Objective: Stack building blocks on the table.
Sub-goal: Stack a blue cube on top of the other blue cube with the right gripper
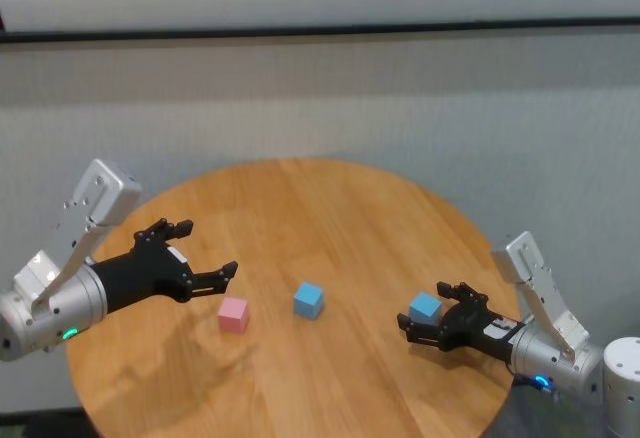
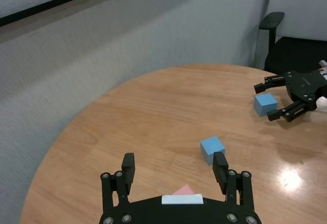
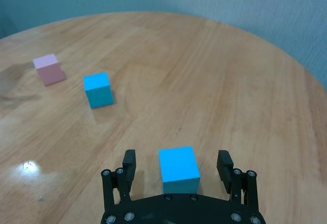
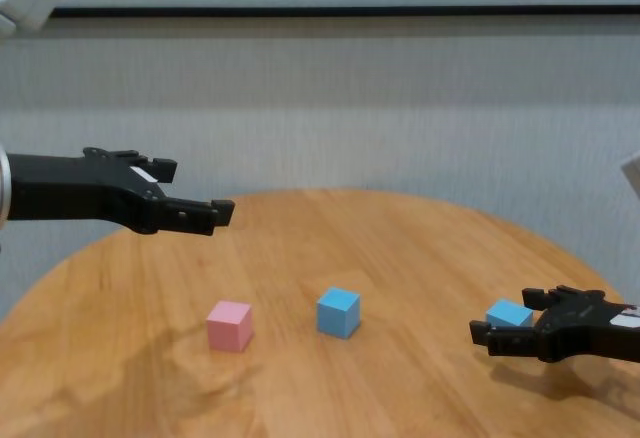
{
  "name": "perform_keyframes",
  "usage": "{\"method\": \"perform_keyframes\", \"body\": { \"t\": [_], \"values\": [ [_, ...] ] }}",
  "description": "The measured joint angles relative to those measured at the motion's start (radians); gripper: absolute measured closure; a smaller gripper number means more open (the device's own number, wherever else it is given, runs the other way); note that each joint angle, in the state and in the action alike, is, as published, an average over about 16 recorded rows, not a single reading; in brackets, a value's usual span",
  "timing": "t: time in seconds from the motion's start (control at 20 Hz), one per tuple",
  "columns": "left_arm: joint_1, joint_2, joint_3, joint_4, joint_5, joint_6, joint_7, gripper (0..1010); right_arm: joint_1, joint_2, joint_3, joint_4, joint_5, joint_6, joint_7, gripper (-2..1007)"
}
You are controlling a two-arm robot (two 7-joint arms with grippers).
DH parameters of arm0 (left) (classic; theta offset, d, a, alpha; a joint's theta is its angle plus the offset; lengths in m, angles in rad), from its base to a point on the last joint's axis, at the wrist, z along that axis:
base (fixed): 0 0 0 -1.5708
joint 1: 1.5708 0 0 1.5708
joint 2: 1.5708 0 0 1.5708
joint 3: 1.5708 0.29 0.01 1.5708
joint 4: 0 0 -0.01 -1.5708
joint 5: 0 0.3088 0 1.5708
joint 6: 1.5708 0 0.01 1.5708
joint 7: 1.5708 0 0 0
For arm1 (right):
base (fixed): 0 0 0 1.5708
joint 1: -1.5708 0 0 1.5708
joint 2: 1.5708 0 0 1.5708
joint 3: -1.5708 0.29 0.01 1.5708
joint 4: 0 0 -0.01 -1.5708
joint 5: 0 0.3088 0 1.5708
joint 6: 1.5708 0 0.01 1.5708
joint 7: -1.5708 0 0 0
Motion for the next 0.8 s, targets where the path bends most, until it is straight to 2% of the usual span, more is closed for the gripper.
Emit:
{"method": "perform_keyframes", "body": {
  "t": [0.8],
  "values": [
    [0.000, 0.000, 0.000, 0.000, 0.000, 0.000, 0.000, 8, 0.012, -0.016, 0.003, 0.025, -0.011, 0.008, 0.005, 14]
  ]
}}
